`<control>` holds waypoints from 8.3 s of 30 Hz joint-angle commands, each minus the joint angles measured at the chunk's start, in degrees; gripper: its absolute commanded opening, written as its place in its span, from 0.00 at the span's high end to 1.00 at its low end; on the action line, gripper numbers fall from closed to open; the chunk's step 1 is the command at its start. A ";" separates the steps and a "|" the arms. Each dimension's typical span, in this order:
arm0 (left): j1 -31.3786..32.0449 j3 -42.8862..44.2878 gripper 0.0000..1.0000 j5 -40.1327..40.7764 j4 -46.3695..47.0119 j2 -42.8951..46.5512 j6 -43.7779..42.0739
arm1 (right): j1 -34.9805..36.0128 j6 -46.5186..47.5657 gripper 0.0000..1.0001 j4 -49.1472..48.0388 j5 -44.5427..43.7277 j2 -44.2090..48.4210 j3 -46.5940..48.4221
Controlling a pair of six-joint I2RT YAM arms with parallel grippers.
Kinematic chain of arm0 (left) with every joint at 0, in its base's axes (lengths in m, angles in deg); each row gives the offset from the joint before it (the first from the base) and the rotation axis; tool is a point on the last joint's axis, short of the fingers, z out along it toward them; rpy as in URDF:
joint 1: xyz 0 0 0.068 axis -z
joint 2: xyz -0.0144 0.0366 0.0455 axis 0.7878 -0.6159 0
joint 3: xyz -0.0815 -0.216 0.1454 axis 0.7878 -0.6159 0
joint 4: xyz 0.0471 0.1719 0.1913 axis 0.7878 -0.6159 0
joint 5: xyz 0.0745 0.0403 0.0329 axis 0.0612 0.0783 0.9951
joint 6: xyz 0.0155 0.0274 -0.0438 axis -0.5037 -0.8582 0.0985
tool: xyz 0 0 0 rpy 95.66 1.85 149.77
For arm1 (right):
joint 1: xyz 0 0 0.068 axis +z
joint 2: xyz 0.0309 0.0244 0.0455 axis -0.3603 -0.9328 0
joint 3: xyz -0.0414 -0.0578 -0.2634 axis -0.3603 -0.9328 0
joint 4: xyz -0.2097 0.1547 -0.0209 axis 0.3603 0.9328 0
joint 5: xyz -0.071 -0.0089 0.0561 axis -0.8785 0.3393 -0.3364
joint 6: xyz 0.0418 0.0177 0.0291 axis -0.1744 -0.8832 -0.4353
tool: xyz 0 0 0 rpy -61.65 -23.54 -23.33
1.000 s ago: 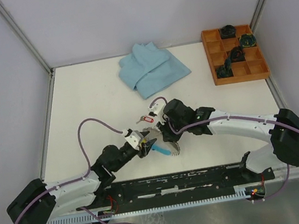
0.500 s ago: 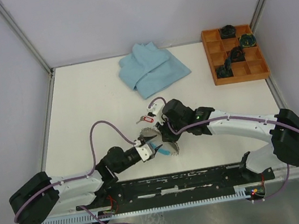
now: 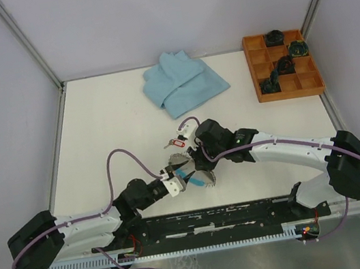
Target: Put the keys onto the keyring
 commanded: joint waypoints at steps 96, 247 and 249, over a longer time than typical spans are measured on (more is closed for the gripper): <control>-10.03 15.20 0.50 5.58 -23.22 0.82 63.80 | 4.51 12.78 0.99 4.56 -21.82 -0.14 8.28; -12.86 0.11 0.97 0.09 19.49 -12.84 52.64 | 8.48 12.13 0.92 -1.16 -14.59 0.89 2.91; -12.84 0.19 0.97 -0.70 21.70 -13.37 50.42 | 8.49 11.96 0.92 -1.11 -14.55 0.69 3.35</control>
